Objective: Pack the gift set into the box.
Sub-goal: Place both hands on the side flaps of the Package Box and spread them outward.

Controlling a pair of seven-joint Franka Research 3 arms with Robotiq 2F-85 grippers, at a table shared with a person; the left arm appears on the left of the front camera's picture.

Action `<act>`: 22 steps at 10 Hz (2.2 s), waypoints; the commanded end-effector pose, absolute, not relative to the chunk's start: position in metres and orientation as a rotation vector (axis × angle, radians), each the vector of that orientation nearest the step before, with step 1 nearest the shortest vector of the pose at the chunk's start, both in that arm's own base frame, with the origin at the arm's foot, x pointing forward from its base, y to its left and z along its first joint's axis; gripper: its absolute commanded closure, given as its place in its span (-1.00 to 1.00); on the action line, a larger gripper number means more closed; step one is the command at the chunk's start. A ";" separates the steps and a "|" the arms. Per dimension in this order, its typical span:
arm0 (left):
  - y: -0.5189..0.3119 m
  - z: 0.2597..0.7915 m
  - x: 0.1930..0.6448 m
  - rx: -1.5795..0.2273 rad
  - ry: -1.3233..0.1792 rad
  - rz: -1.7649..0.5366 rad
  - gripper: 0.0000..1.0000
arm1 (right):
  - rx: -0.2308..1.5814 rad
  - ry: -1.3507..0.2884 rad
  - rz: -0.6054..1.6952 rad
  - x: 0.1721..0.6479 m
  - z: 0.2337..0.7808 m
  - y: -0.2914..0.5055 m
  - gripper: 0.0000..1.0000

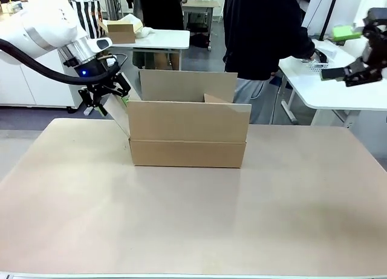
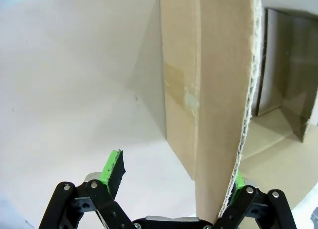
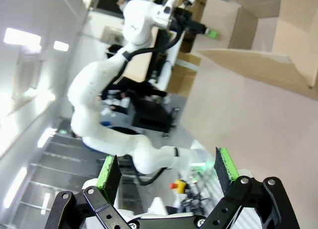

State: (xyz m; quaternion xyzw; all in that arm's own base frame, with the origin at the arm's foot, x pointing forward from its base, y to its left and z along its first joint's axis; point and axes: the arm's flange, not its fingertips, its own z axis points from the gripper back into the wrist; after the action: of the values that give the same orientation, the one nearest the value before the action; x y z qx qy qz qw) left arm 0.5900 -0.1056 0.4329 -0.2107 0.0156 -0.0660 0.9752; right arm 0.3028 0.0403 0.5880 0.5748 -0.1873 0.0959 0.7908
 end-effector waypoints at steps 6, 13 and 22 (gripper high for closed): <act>-0.105 0.434 0.590 -0.406 0.030 -0.121 -1.00 | 0.105 -0.468 0.529 0.425 0.621 0.233 -1.00; -0.105 0.434 0.590 -0.406 0.030 -0.121 -1.00 | 0.409 -0.357 -0.210 0.466 0.617 0.285 -1.00; -0.105 0.434 0.590 -0.406 0.030 -0.121 -1.00 | 0.064 -0.350 -0.338 0.513 0.535 0.334 -1.00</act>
State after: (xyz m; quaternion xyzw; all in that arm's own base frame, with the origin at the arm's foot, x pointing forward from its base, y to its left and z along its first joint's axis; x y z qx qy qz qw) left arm 0.5904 -0.1057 0.4336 -0.2101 0.0152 -0.0653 0.9754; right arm 0.5242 0.3738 0.5129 0.0106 -0.1491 -0.1492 0.9774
